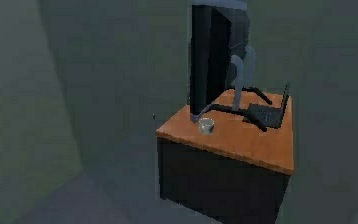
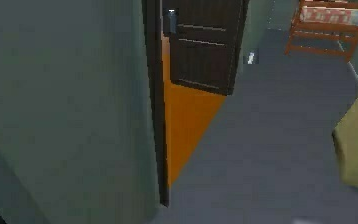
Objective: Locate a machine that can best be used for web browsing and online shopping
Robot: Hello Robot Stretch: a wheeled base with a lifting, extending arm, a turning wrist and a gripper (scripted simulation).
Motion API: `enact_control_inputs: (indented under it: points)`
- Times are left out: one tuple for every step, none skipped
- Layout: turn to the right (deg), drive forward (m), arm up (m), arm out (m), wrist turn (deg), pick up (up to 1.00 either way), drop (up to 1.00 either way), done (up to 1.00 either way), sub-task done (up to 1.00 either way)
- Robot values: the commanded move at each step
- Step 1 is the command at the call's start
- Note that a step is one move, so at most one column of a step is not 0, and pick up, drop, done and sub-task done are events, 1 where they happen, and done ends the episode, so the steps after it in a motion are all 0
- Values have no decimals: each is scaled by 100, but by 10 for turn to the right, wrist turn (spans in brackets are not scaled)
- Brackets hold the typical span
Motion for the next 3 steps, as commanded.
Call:
enact_control_inputs:
  points:
    - [0, 60, 0, 0, 0, 0, 0, 0, 0]
    - [360, 0, 0, 0, 0, 0, 0, 0, 0]
    - [0, 0, 0, 0, 0, 0, 0, 100, 0]
